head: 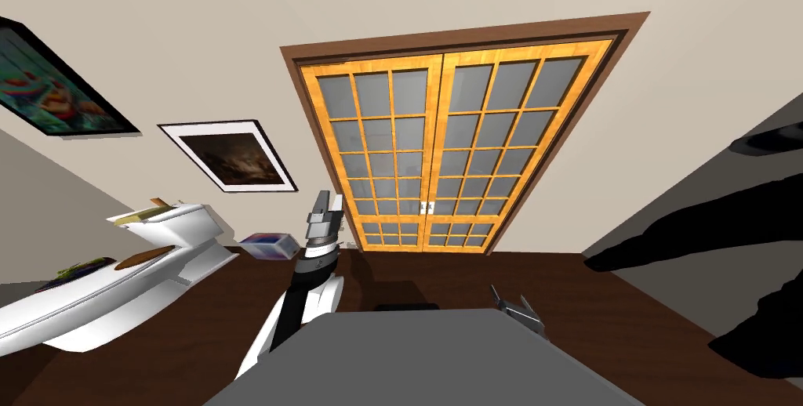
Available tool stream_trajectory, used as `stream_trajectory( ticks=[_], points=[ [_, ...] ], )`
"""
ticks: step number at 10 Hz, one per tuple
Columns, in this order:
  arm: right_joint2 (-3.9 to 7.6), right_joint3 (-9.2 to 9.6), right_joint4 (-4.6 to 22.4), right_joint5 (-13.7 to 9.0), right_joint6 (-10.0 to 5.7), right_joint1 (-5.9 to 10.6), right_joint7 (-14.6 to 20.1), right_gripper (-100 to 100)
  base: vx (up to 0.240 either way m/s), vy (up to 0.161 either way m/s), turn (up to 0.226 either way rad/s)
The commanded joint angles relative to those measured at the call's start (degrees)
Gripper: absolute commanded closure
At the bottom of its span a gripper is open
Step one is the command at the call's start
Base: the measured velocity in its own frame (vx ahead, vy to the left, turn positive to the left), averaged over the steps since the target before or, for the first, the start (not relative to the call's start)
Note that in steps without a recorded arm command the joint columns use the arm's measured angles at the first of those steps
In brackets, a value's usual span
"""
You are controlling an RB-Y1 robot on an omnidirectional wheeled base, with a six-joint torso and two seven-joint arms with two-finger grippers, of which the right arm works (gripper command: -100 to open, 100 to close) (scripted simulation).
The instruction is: Pull the door open
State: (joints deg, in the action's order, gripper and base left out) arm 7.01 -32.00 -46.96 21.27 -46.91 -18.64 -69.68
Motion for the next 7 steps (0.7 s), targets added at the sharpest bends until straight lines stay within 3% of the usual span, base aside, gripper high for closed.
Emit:
stream_trajectory(
  ticks=[1, 2, 4, 7],
  points=[
    [0.49, -0.99, 2.6, -0.5, -0.58, 1.07, -1.0, -100, -0.065, -0.024, 0.023],
    [0.49, -0.99, 2.6, -0.5, -0.58, 1.07, -1.0, -100, -0.014, -0.003, -0.018],
    [-0.49, -3.09, 3.6, -1.5, 0.43, 2.40, -3.0, -100, 0.015, -0.039, 0.210],
    [-2.06, -3.63, 3.7, -2.0, 0.93, 5.27, -4.5, -100, 0.133, -0.057, 0.154]
  ],
)
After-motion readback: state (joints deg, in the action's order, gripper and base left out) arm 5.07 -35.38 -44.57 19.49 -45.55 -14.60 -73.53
